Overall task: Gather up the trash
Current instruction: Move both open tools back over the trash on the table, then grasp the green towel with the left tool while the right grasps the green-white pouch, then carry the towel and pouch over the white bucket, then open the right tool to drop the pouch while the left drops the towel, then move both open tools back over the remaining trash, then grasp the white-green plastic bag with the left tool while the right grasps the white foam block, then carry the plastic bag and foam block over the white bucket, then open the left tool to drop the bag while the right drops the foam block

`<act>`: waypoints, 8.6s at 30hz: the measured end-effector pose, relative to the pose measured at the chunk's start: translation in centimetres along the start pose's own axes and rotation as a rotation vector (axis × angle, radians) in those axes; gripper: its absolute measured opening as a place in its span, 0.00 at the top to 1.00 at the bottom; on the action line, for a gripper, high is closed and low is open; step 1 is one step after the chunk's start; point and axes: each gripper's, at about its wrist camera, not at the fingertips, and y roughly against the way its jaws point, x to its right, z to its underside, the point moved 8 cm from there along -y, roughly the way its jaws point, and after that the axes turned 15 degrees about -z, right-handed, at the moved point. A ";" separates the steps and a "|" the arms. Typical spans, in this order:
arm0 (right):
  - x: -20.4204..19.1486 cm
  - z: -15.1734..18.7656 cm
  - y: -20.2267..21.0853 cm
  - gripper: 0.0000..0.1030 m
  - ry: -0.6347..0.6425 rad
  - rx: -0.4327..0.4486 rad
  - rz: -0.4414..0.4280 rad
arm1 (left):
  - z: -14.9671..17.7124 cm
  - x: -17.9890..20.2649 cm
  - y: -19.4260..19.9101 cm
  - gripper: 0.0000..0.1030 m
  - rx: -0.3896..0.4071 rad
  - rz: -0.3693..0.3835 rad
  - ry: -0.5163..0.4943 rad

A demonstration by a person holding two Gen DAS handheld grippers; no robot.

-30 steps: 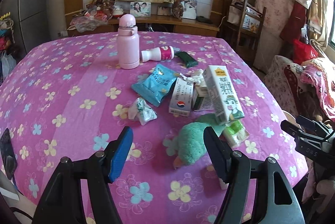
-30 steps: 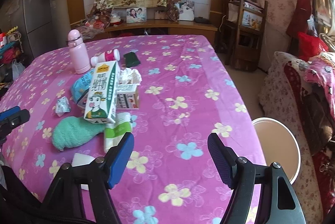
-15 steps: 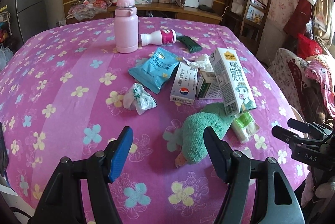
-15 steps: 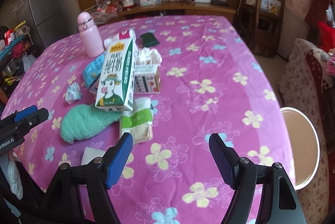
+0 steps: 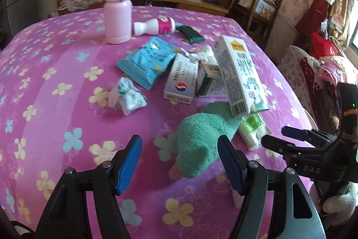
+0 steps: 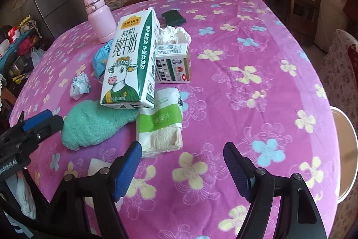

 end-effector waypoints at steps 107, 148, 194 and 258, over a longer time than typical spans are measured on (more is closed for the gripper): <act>28.7 7.9 19.9 0.32 -0.413 0.311 0.368 | -2.1 34.4 4.4 0.29 -0.030 0.328 -0.234; 6.8 1.4 10.1 0.32 -0.054 0.199 0.177 | -2.7 7.3 6.4 0.29 0.095 0.032 -0.003; -8.1 5.9 -1.5 0.58 0.107 -0.067 -0.198 | -3.5 -7.1 -7.7 0.71 -0.153 -0.110 0.218; 28.6 7.8 19.1 0.58 -0.379 0.267 0.201 | -0.8 38.6 2.9 0.73 -0.070 0.321 -0.358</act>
